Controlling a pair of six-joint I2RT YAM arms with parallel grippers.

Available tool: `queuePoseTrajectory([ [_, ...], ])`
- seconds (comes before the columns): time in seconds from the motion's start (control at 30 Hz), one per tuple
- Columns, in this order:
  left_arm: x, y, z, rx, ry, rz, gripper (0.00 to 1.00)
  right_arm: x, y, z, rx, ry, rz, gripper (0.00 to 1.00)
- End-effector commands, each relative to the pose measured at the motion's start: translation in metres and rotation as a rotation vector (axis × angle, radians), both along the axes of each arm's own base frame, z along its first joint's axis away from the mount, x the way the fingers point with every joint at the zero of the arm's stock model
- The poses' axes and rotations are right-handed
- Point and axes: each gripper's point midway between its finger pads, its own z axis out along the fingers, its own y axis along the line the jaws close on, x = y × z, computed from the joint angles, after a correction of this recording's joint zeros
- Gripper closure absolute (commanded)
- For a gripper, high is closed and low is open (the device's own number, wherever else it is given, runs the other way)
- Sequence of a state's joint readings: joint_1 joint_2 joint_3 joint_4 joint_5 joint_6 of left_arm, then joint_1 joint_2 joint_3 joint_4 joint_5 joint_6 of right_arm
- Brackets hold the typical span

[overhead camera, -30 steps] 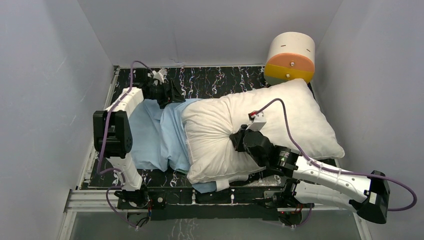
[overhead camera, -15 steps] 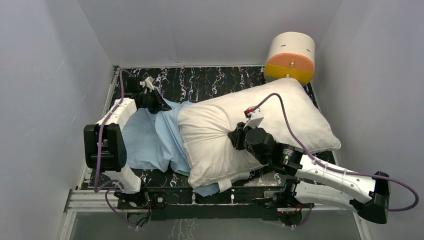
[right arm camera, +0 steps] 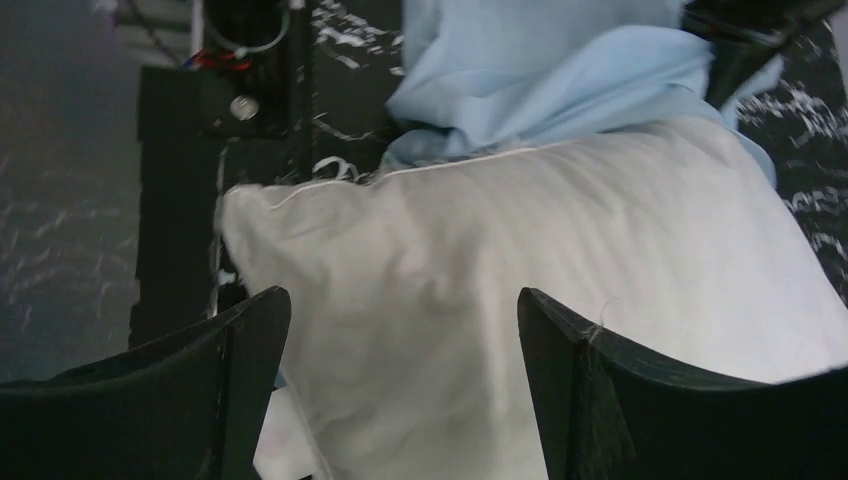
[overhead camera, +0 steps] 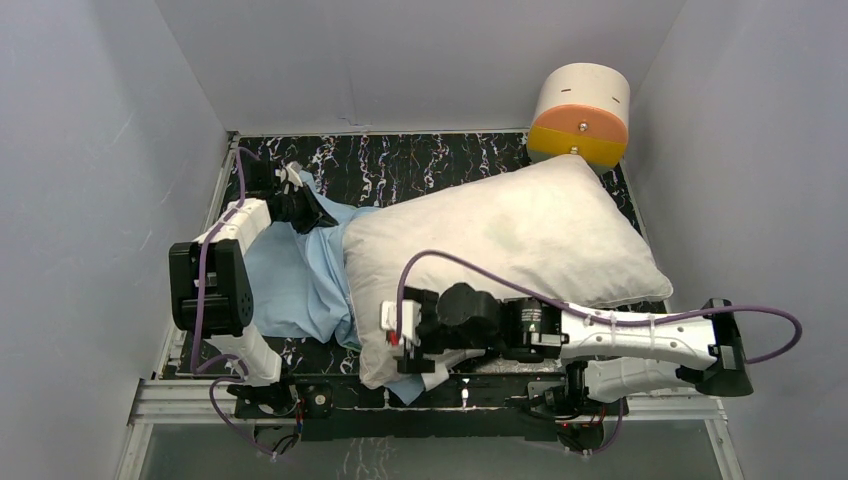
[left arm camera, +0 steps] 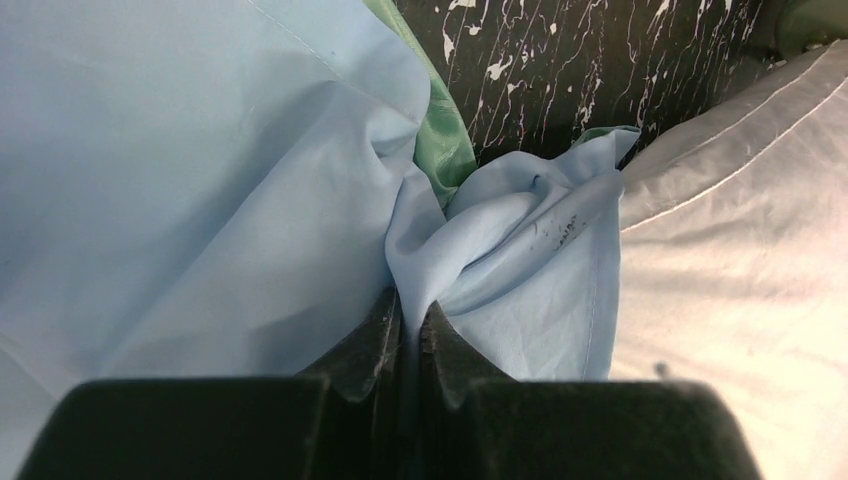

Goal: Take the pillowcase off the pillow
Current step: Remove the pillow from the pillowcase.

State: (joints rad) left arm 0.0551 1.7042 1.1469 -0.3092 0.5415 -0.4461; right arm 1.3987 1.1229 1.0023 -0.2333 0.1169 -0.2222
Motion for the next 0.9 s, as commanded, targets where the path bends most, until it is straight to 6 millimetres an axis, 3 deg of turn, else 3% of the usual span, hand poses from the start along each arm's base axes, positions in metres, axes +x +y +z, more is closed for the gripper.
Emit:
queuePoseTrajectory([
  [0.0,0.004,0.008,-0.001,0.012,-0.013,0.007,1.0,-0.038,0.015,-0.014,-0.053,-0.229,0.278,0.08],
  [0.07,0.003,0.008,0.0,0.009,-0.016,0.001,1.0,-0.038,0.019,-0.029,-0.095,-0.267,0.283,0.08],
  [0.33,0.0,0.003,-0.001,-0.018,-0.012,-0.018,1.0,0.005,0.02,-0.096,-0.247,-0.482,0.13,0.06],
  [0.37,0.001,0.003,-0.001,-0.017,-0.013,-0.017,1.0,0.017,0.019,-0.099,-0.25,-0.525,0.067,0.09],
  [0.43,0.001,0.004,-0.001,-0.015,-0.011,-0.013,1.0,0.043,0.012,-0.096,-0.257,-0.628,-0.082,0.34],
  [0.53,0.002,0.006,0.0,-0.003,-0.018,-0.005,1.0,0.062,0.008,-0.056,-0.203,-0.69,-0.25,0.75],
  [0.57,0.002,0.007,0.001,0.004,-0.022,0.001,1.0,0.065,0.007,-0.037,-0.16,-0.683,-0.294,0.97],
  [0.7,0.006,0.017,0.004,0.052,-0.041,0.038,1.0,0.076,-0.011,0.042,0.037,-0.641,-0.484,1.0],
  [0.87,0.01,0.034,0.011,0.094,-0.067,0.101,1.0,0.082,-0.046,0.106,0.219,-0.596,-0.625,1.0],
])
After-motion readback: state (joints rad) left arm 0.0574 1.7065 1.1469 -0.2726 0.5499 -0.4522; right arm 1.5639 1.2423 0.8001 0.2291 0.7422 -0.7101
